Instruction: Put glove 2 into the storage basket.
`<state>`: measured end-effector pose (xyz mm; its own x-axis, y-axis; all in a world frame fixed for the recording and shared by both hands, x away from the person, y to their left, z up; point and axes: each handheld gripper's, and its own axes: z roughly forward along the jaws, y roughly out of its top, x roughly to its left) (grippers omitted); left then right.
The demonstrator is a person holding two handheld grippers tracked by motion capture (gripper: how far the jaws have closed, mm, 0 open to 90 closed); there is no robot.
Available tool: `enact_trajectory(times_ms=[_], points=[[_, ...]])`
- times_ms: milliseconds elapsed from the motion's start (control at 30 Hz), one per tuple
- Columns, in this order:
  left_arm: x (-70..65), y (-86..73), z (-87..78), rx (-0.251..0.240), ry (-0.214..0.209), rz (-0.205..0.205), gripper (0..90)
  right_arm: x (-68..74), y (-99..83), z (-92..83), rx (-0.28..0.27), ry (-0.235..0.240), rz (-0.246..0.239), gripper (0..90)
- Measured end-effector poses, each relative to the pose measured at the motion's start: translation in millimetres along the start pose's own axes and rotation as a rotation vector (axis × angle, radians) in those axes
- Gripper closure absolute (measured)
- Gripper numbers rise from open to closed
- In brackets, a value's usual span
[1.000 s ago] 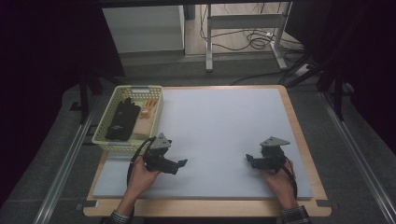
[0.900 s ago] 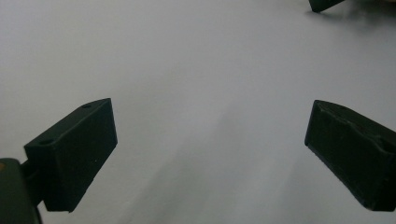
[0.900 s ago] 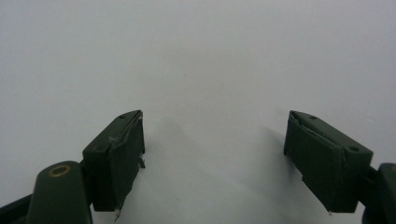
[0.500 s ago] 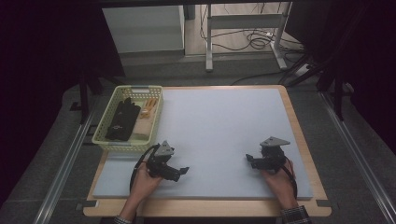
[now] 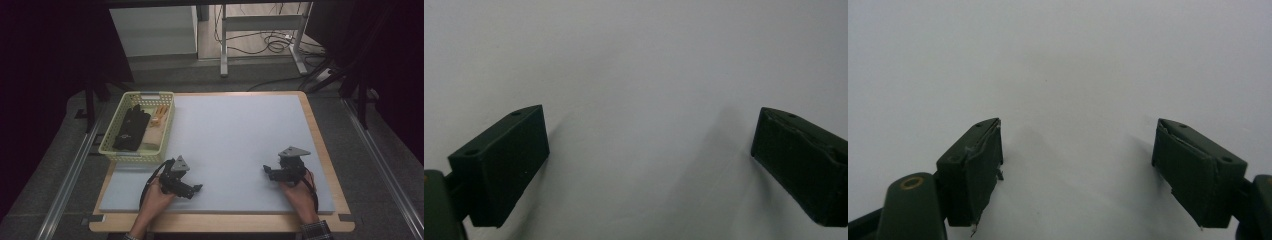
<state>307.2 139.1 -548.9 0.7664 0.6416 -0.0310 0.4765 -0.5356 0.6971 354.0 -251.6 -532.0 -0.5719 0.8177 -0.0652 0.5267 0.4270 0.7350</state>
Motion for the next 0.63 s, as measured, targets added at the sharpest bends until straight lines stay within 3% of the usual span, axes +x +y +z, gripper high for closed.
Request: enact_trajectory(times_ms=[633], points=[[-0.3, -0.8, 0.3, -0.005, 0.003, -0.003, 1.7, -0.5, -0.1, 0.2, 0.002, 0.006, 0.003, 19.9]])
